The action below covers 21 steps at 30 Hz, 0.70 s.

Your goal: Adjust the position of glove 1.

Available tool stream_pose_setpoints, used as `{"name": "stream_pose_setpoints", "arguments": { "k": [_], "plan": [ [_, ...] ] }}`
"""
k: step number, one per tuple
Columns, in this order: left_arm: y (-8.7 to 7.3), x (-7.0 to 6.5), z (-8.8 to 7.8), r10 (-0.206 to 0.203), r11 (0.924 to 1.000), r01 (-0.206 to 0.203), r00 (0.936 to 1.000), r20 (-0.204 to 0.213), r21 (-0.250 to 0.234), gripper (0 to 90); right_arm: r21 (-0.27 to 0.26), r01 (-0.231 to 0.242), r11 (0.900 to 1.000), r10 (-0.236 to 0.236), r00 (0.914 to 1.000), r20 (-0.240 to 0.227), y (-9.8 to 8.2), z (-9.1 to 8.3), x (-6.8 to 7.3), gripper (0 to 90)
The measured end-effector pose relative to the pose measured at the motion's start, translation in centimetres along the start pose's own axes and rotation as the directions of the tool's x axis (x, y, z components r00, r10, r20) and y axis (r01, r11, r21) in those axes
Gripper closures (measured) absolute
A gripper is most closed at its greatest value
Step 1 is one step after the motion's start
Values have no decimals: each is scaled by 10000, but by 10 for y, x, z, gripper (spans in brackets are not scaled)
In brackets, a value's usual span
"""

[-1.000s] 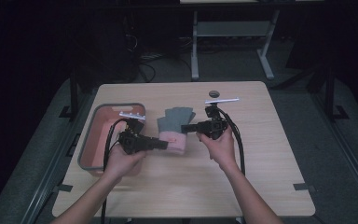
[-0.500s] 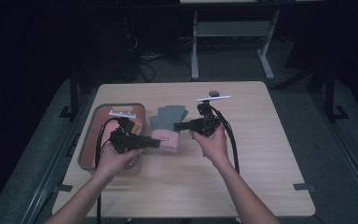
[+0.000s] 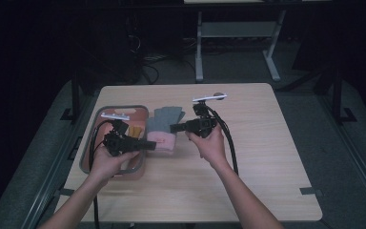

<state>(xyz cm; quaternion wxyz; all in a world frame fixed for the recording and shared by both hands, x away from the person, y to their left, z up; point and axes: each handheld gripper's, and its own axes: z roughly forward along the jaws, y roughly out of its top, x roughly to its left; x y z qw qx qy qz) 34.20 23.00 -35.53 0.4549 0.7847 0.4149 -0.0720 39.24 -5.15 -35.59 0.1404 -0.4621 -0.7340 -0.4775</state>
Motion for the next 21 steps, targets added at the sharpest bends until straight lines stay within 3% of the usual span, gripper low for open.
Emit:
{"name": "stream_pose_setpoints", "arguments": {
  "k": [21],
  "plan": [
    [-6, 14, -21, -109, 9999, 108, 9997, -234, -60, 680, 227, 221, 9995, -215, 9994, -266, 11, 25, 10, 773]
  ]
}}
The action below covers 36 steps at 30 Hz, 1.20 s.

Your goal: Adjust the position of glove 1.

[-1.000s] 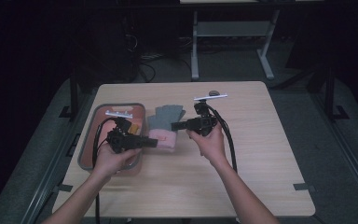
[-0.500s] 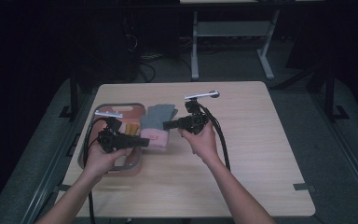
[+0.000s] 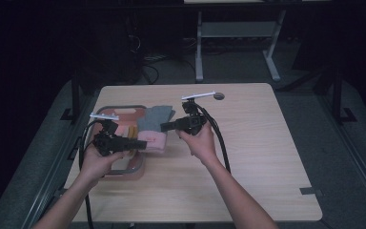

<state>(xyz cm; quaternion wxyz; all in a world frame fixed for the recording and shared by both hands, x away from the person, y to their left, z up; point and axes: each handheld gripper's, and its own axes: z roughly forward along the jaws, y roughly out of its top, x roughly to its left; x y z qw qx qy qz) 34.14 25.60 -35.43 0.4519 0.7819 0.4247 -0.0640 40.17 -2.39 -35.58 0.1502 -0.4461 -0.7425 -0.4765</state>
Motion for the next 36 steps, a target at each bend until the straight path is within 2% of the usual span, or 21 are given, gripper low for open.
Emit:
{"name": "stream_pose_setpoints", "arguments": {
  "k": [13, 33, 36],
  "plan": [
    [-7, 7, -11, -142, 9999, 140, 9996, -256, -67, 680, 108, -6, 9999, 7, 9999, -157, 3, 18, 3, 772],
    [-14, 17, -26, -412, 9987, 399, 9983, -415, -316, 682, 363, 216, 9991, -208, 9995, -244, 11, 35, 13, 772],
    [-14, 19, -29, -348, 9991, 335, 9983, -469, -275, 682, 379, 188, 9991, -177, 9994, -286, 11, 38, 14, 770]
  ]
}}
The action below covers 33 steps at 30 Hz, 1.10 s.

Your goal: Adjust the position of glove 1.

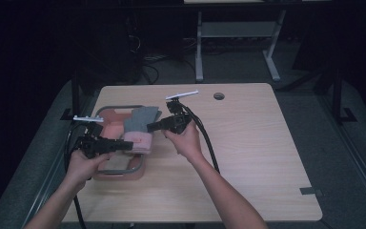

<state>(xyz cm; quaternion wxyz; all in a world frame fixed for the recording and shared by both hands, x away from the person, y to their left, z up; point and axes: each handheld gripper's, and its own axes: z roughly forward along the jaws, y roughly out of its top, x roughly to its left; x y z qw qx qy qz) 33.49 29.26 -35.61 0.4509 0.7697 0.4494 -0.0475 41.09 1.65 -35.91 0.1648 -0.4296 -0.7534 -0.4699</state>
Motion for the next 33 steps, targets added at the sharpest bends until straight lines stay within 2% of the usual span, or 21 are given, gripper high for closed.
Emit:
{"name": "stream_pose_setpoints", "arguments": {
  "k": [20, 33],
  "plan": [
    [-9, 14, -18, -346, 9992, 341, 9990, -279, -193, 689, 337, 145, 9993, -139, 9998, -163, 8, 23, 8, 768],
    [-16, 21, -24, -530, 9983, 517, 9976, -454, -284, 694, 510, -51, 9987, 69, 9994, -353, 9, 35, 7, 762]
  ]
}}
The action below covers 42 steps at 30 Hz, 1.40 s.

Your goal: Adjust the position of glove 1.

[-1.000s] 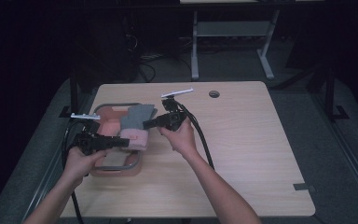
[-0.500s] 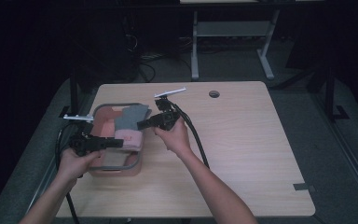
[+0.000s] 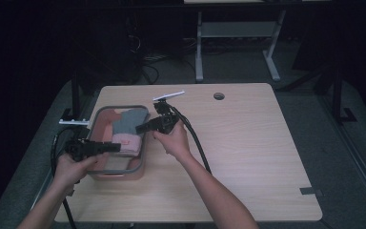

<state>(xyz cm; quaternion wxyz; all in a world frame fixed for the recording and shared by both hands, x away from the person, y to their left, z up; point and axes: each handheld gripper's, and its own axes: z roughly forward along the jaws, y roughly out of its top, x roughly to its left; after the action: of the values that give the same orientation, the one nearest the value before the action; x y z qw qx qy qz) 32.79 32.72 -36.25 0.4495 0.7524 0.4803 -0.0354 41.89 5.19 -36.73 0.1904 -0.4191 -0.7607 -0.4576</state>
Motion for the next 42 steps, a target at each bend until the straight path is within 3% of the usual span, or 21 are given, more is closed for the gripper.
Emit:
{"name": "stream_pose_setpoints", "arguments": {
  "k": [13, 20, 27, 34, 42],
  "plan": [
    [-7, 13, -7, -350, 9992, 346, 9991, -218, -198, 696, -66, -46, 10000, 46, 10000, -79, 4, 5, -1, 763],
    [-18, 31, 2, -725, 9961, 769, 9929, -943, 436, 694, -71, 55, 10000, -54, 9999, 106, 4, 0, -3, 756],
    [-19, 33, 1, -777, 9930, 897, 9861, -1467, 767, 662, -81, 144, 9999, -143, 9997, 192, 3, -5, -3, 750],
    [-15, 32, -5, -913, 9938, 1004, 9821, -1649, 476, 521, -168, 153, 9997, -148, 9995, 290, 0, -15, -5, 739],
    [-9, 34, -12, -850, 9954, 918, 9789, -1860, 284, 492, -371, 116, 9992, -102, 9992, 376, -6, -32, -12, 717]
  ]
}}
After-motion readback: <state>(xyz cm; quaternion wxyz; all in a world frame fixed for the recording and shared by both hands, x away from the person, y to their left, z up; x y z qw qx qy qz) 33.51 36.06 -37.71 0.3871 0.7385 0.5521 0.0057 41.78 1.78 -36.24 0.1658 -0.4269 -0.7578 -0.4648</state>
